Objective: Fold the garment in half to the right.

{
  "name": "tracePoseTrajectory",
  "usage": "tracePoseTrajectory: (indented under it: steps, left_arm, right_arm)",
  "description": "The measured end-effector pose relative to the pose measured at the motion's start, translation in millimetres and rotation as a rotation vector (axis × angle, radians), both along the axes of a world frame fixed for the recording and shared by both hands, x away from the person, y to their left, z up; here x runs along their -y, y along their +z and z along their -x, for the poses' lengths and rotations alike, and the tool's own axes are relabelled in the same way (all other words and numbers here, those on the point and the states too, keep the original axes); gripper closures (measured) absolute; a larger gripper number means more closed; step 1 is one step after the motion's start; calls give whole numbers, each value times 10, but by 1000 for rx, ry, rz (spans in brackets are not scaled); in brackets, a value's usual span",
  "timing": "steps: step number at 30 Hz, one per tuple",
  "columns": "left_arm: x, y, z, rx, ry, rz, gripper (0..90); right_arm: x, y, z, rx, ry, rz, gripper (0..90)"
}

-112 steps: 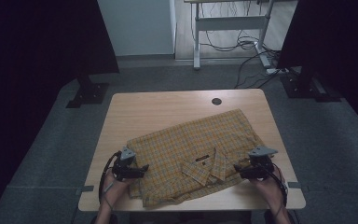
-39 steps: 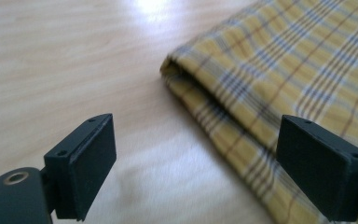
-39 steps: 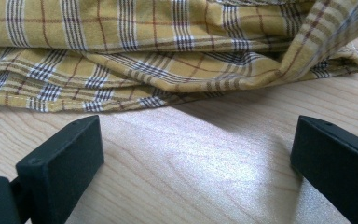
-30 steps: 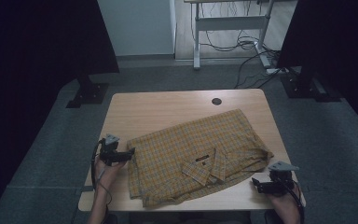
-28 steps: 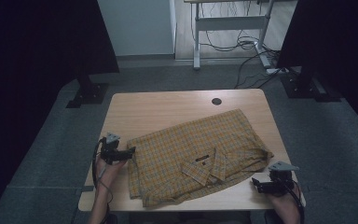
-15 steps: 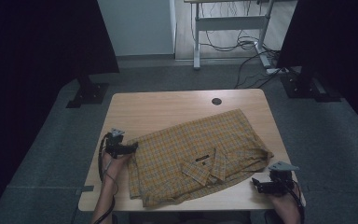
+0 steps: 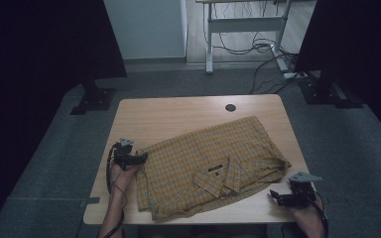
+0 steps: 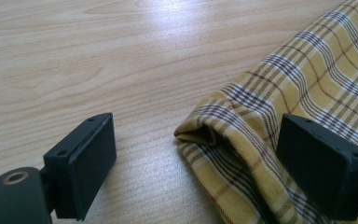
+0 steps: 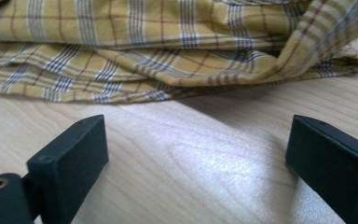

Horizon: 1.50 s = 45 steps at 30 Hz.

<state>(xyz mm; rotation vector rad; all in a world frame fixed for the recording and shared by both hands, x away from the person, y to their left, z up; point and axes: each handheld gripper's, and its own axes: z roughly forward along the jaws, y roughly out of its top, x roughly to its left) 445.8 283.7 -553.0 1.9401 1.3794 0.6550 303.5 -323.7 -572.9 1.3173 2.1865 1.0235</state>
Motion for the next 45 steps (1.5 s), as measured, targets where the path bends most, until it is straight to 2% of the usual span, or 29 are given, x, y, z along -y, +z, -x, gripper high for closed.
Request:
tracePoseTrajectory:
  steps: [8, 15, 18, 29, 30, 31, 45]
  left_arm:
    - [-14, -2, 61, 0, -4, 0, 123]
    - [-16, -3, 72, 0, -3, 0, 122]
    - [-16, -3, 73, 0, -3, 0, 122]
    - [-17, -3, 73, 1, -3, 1, 122]
    - [-17, -3, 73, 1, -3, 1, 122]
    - [-17, -3, 73, 0, -3, 1, 122]
    - [-16, -4, 95, 0, -1, 4, 121]
  right_arm:
    - [-54, 96, 88, 18, 38, 15, 69]
    - [-223, 175, 91, 34, 108, -13, 73]
    - [-337, 198, 72, 42, 144, 0, 75]
    - [-818, 254, -34, 51, 264, -3, 75]
    - [-818, 254, -34, 51, 264, -3, 75]
    - [-907, 268, -52, 52, 286, -3, 77]
    - [-1548, 308, -134, 53, 440, -8, 81]
